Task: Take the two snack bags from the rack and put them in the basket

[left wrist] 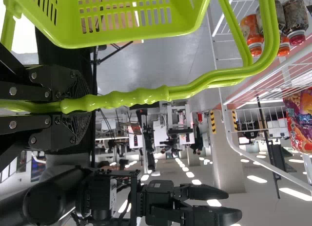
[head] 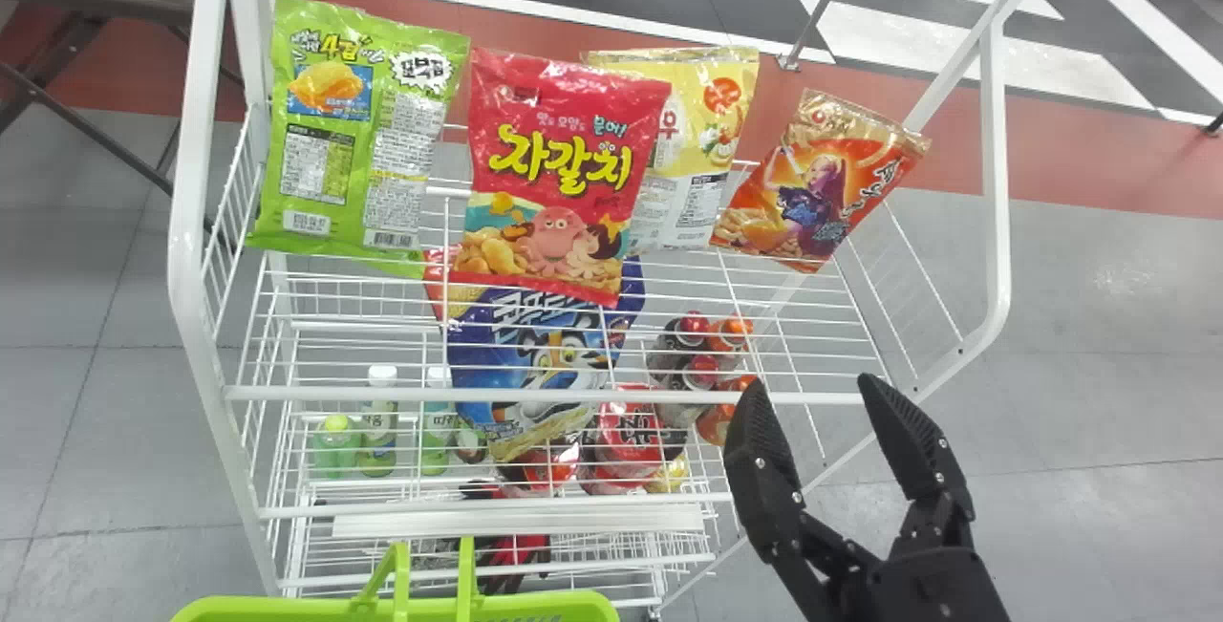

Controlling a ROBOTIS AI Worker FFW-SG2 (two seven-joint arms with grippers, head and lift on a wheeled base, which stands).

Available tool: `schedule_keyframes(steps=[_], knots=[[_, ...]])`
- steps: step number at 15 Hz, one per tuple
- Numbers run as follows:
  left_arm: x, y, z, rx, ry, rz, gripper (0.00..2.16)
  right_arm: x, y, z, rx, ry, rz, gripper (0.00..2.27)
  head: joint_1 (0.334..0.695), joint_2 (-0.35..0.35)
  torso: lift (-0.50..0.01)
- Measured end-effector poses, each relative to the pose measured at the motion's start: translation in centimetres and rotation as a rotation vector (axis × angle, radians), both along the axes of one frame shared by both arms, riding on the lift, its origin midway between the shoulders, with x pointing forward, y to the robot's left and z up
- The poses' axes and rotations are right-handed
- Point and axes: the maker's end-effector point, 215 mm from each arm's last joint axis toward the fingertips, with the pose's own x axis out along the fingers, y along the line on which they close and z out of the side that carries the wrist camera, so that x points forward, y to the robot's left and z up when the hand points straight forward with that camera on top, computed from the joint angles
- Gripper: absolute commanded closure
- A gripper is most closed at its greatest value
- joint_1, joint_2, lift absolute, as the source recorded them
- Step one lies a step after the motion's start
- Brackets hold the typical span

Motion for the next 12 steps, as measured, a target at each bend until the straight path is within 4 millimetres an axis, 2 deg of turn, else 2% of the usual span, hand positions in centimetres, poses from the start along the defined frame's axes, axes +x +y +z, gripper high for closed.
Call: schedule_keyframes(steps=[12], knots=[[0.19,0.03,0.04,0.007,-0.008,0.001,1.52,0.00,0.16,-0.24,-0.006,0.006,0.010,0.16,0.695,-0.350,-0.008]])
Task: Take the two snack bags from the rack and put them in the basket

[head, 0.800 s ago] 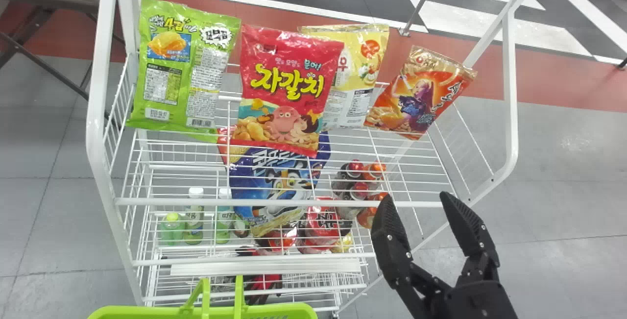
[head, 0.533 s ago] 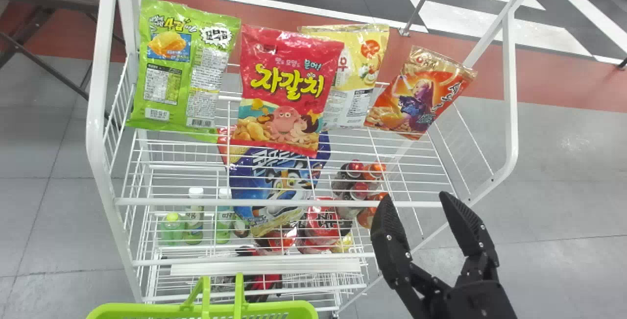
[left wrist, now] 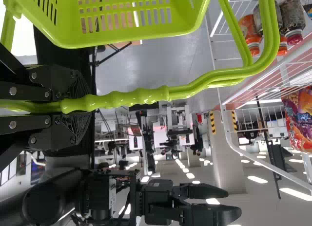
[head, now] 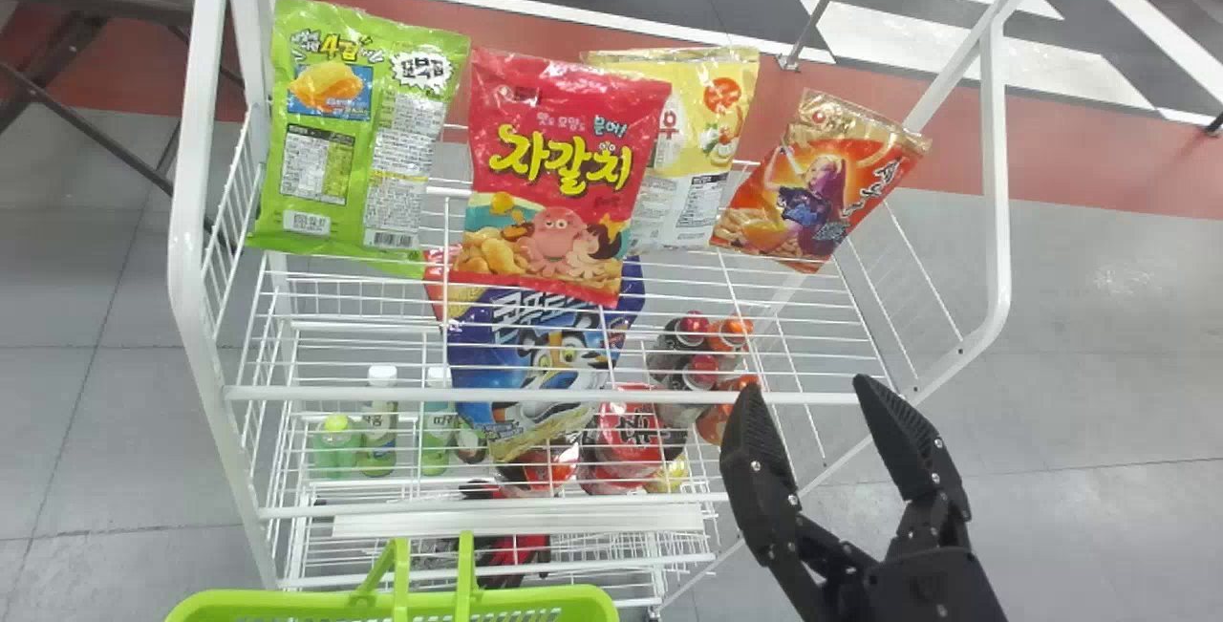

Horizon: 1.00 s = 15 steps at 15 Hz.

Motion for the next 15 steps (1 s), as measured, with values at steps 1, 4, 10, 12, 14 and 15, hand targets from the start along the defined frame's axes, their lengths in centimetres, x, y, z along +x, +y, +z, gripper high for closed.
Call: schedule_keyframes(steps=[1,4,10,12,14,15], knots=[[0.0,0.0,0.1,-0.002,0.000,0.000,1.52,0.0,0.0,0.0,0.000,0.000,0.001,0.16,0.695,-0.350,-0.008],[-0.4,0.0,0.1,-0.007,0.007,-0.001,1.52,0.6,0.7,-0.2,-0.002,-0.011,0.009,0.16,0.695,-0.350,-0.008],[-0.6,-0.1,-0.1,-0.017,0.020,-0.004,1.52,6.2,4.3,-4.5,-0.001,0.088,0.076,0.17,0.695,-0.350,-0.008],[-0.8,-0.1,-0.2,-0.012,0.024,-0.005,1.52,8.7,5.7,-5.0,0.011,0.080,0.097,0.17,0.695,-0.350,-0.008],[-1.0,-0.4,-0.4,-0.006,0.025,-0.013,1.52,11.1,7.7,-5.0,0.023,0.055,0.123,0.17,0.695,-0.350,-0.008],[-1.0,-0.5,-0.4,-0.003,0.023,-0.017,1.52,12.2,8.7,-5.2,0.023,0.051,0.138,0.17,0.695,-0.350,-0.008]])
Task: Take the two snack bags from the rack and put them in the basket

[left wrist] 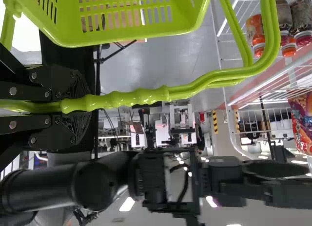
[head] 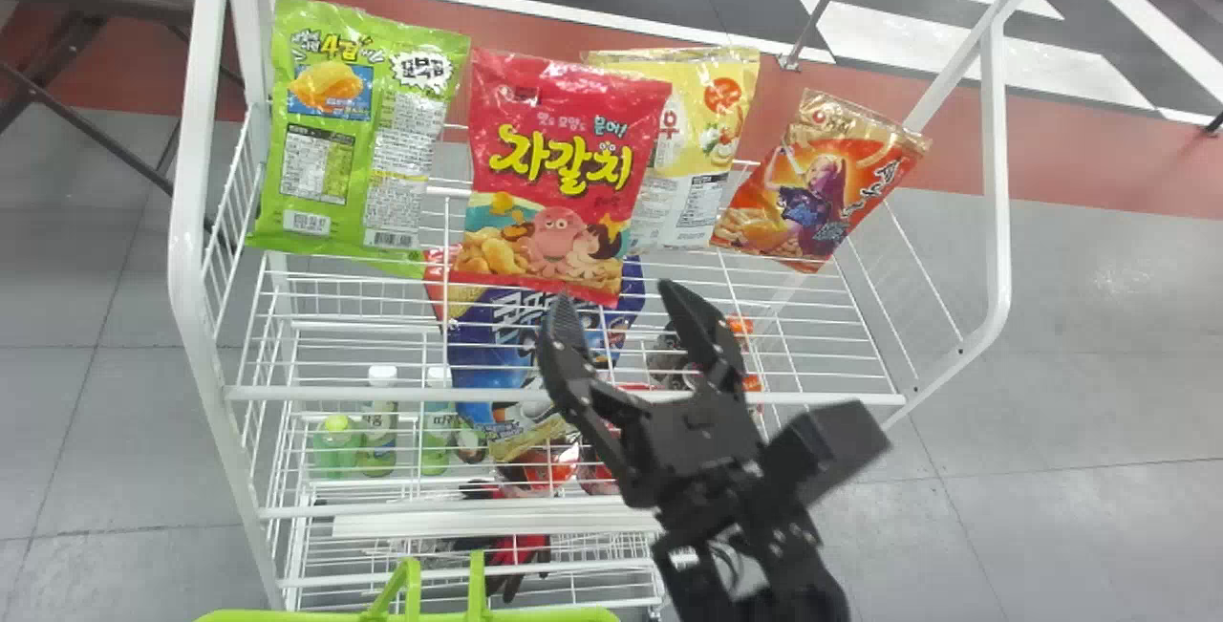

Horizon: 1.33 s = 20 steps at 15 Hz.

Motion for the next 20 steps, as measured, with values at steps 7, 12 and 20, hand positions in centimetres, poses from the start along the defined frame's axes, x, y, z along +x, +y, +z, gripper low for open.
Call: schedule_keyframes(steps=[7,12,20], knots=[[0.0,-0.6,-0.3,0.010,-0.007,-0.020,1.52,7.9,7.2,-1.3,-0.017,0.035,0.148,0.17,0.695,-0.224,-0.008],[0.0,-0.4,-0.1,-0.007,-0.002,-0.017,1.52,12.3,12.8,-2.3,-0.052,0.103,0.213,0.17,0.695,-0.106,-0.008],[1.4,0.8,0.7,-0.038,-0.014,0.019,1.52,17.2,15.4,-4.9,-0.201,0.152,0.202,0.17,0.695,-0.018,-0.008]])
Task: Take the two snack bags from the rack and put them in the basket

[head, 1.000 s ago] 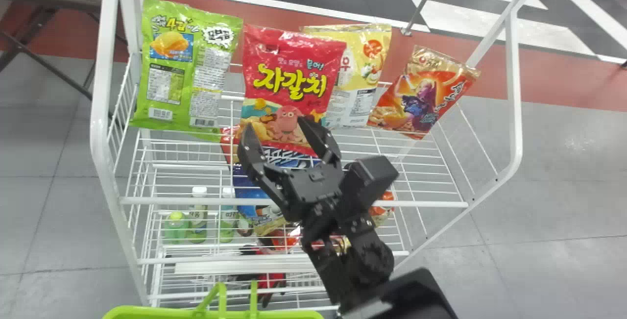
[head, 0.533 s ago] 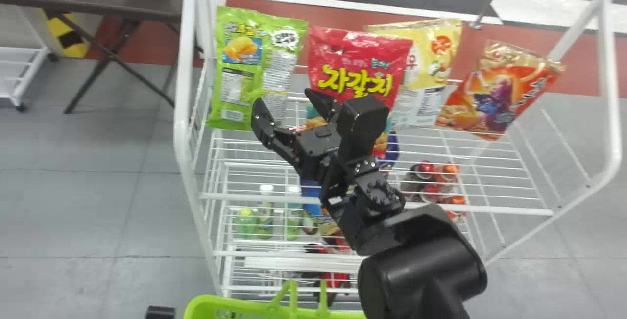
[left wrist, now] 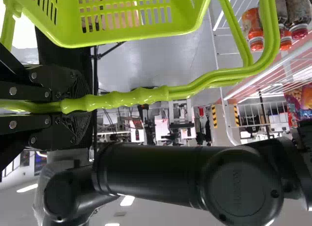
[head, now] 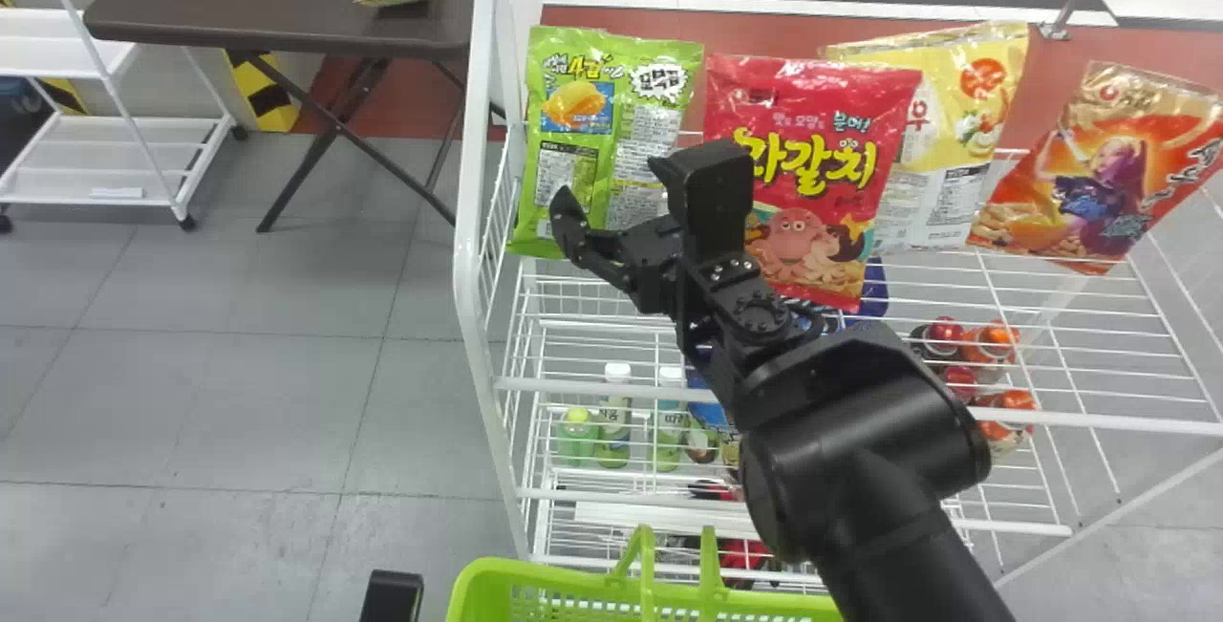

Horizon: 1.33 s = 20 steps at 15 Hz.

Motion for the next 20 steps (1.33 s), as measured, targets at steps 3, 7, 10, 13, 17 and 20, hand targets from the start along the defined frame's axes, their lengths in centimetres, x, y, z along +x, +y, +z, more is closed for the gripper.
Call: schedule_keyframes(steps=[3,7,10,13,17,20], knots=[[0.4,0.3,0.2,-0.007,-0.006,0.009,1.52,1.9,-0.6,-0.7,-0.004,0.021,-0.010,0.17,0.695,-0.022,-0.008],[0.6,0.8,0.2,-0.017,0.003,0.021,1.52,3.5,-0.2,-0.7,0.015,0.037,0.026,0.17,0.695,-0.010,-0.008],[0.9,1.2,0.3,-0.032,0.008,0.032,1.52,4.4,0.1,-0.7,-0.002,0.042,0.047,0.20,0.695,0.002,-0.008],[1.0,1.5,0.3,-0.048,0.021,0.042,1.52,5.0,0.7,-1.3,-0.022,0.066,0.087,0.96,0.695,0.013,-0.008],[1.3,2.3,0.3,-0.055,0.026,0.061,1.52,4.5,1.9,-2.9,-0.074,0.131,0.119,2.25,0.695,0.046,-0.008],[1.1,2.2,0.4,-0.059,0.027,0.060,1.52,3.8,2.6,-2.0,-0.079,0.126,0.140,2.25,0.695,0.053,-0.008]])
